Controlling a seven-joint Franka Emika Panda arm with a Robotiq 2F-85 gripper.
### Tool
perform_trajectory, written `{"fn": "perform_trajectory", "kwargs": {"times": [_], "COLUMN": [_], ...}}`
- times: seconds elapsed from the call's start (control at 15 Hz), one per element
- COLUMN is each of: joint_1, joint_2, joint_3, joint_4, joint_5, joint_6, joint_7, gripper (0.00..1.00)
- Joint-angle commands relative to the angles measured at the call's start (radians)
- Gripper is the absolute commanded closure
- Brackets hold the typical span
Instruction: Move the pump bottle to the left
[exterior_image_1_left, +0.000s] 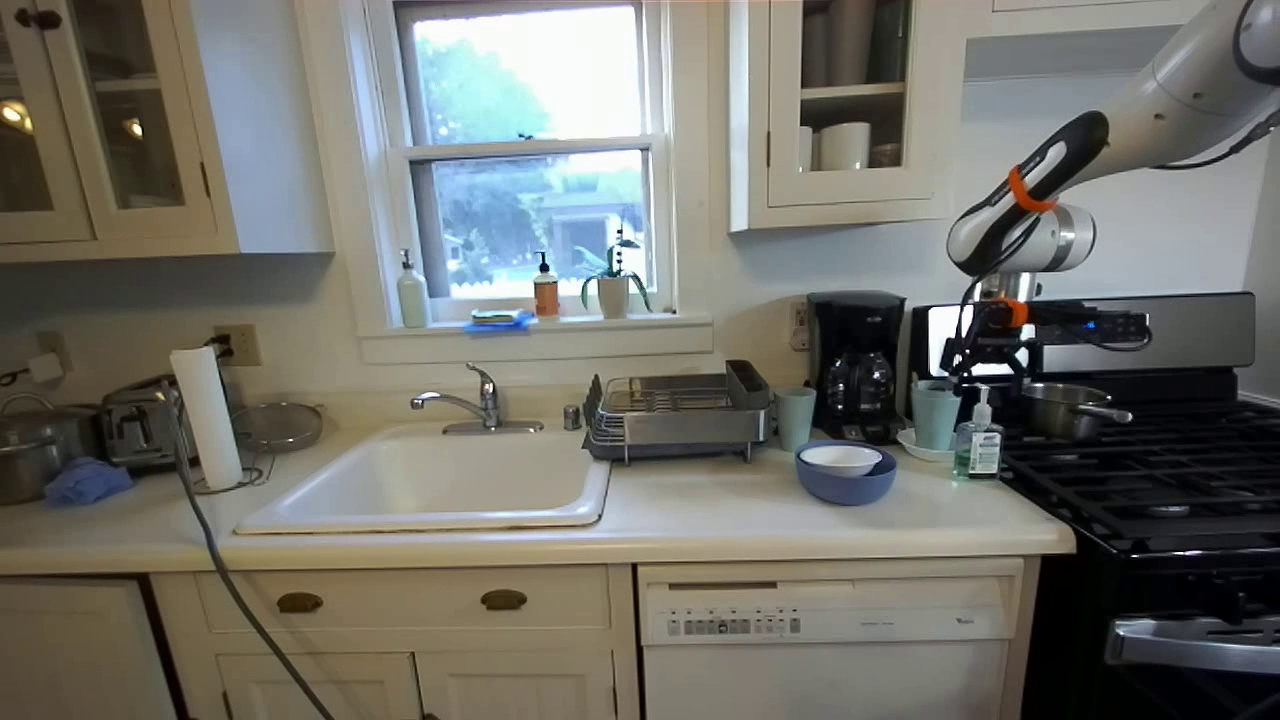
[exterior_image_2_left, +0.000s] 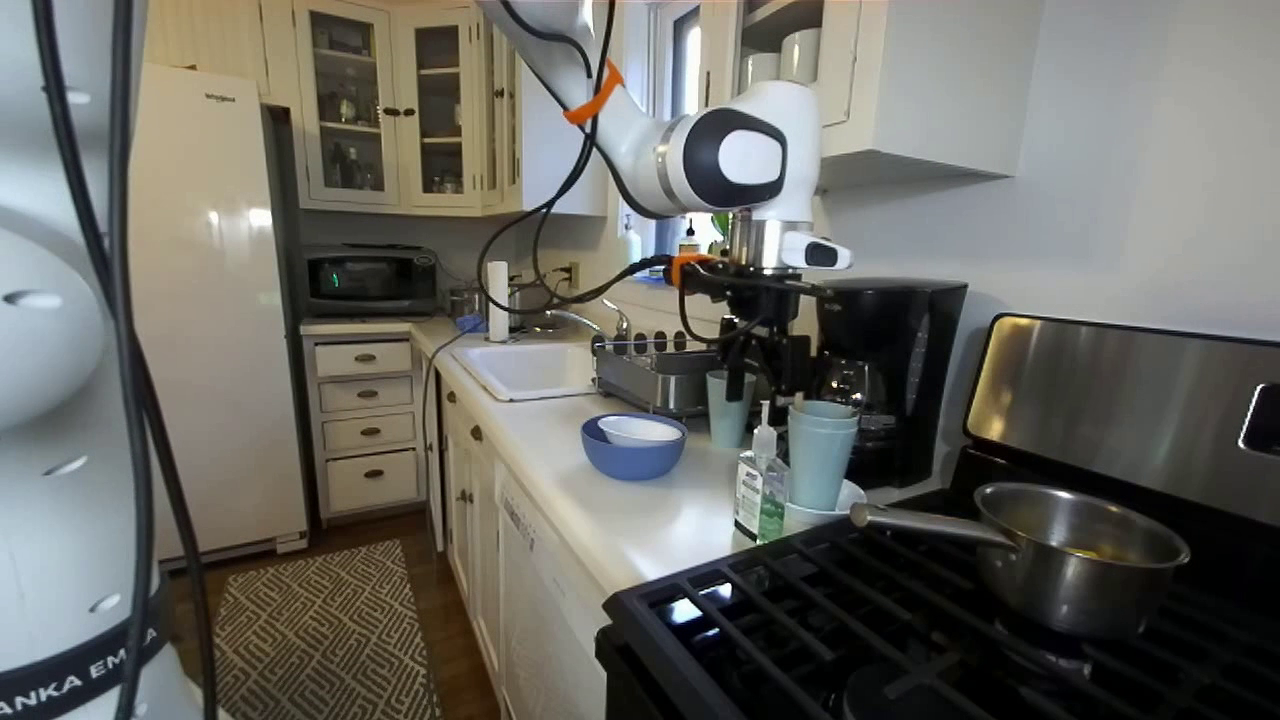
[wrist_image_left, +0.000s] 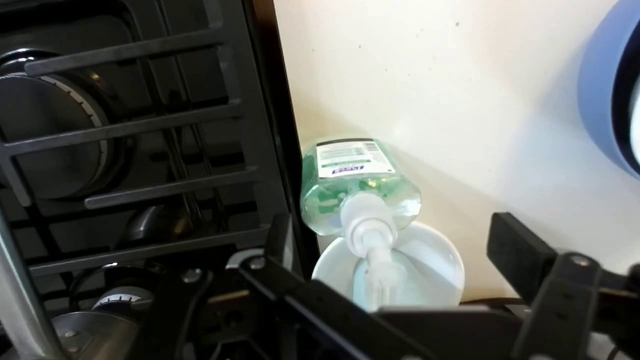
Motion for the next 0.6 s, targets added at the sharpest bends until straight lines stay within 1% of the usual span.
{"fn": "perform_trajectory", "kwargs": {"times": [0.0,0.4,0.47,0.53], "joint_1": [-0.019,-0.032,-0.035,-0.036], "joint_2": [0.036,0.069,0.072,0.075], "joint_3": [0.01,0.009,0.012,0.012], "joint_4": [0.012,0.016,0.017,0.018], "joint_5": [0.041,0.041,0.048,0.047], "joint_6": [0.08,0.1,0.096,0.097], "joint_7": [0.004,0.006,0.0,0.001], "gripper": [0.0,0.0,0.05,0.21]}}
